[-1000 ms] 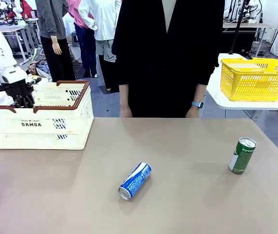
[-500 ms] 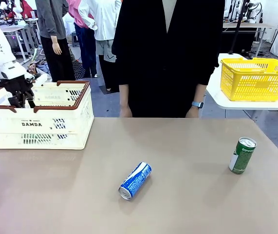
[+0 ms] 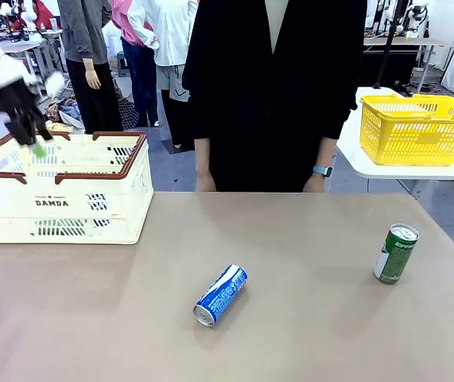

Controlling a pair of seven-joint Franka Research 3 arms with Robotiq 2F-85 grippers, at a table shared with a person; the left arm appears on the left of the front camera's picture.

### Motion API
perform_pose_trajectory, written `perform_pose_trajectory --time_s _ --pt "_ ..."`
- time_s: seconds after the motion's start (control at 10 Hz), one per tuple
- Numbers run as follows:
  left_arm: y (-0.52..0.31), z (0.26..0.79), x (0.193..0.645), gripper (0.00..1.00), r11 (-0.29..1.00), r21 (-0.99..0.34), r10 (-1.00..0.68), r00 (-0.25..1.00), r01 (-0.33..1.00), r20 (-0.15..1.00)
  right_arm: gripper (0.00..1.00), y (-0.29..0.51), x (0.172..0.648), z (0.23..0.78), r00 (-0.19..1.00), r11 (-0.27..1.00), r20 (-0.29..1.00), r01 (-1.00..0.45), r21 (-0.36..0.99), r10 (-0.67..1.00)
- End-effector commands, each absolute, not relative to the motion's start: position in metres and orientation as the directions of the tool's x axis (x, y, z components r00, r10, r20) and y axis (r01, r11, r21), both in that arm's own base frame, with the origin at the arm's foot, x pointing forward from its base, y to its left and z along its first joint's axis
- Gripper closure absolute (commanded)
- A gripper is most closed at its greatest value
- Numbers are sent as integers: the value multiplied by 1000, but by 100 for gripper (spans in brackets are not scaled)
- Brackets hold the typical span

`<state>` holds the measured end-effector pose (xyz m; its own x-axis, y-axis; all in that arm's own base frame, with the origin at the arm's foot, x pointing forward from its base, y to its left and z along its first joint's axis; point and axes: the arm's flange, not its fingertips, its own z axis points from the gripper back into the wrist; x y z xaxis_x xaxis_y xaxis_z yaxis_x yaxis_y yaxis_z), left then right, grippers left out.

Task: Place the drinks into the Shopping basket.
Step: Pick up one drink and place it into the Shopping basket.

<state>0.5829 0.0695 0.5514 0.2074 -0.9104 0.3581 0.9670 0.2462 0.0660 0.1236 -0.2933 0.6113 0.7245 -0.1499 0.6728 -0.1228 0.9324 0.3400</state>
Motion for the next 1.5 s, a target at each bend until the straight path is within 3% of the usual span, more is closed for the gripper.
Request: perform_pose_trajectory --time_s 0.0,0.1,0.2,0.4,0.5,0.8,1.0,1.1,1.3,1.4 --pt "70 614 549 0 345 22 -814 288 938 504 0 -296 116 614 730 936 664 -96 338 -165" --pt "69 636 526 0 355 -95 -736 341 930 585 0 -296 116 614 730 936 664 -96 338 -165" --pt "72 655 499 0 268 -182 -643 316 946 698 0 -296 116 614 730 936 664 -96 338 -165" --pt "90 664 459 0 278 -389 -398 474 878 785 0 -296 116 614 730 936 664 -96 338 -165" --pt "99 656 443 0 373 -455 -296 568 809 768 0 -296 116 614 730 936 664 -96 338 -165" --pt "157 610 389 0 243 -690 -23 715 682 699 0 -296 116 614 730 936 664 -96 338 -165" --pt "171 551 363 0 128 -800 -25 809 586 588 0 -296 116 614 730 936 664 -96 338 -165" --pt "179 531 352 0 82 -820 -33 824 566 565 0 -296 116 614 730 936 664 -96 338 -165" --pt "202 533 344 0 -107 -700 3 704 706 710 0 -296 116 614 730 936 664 -96 338 -165" --pt "182 523 348 0 62 -809 -18 811 584 585 0 -296 116 614 730 936 664 -96 338 -165"
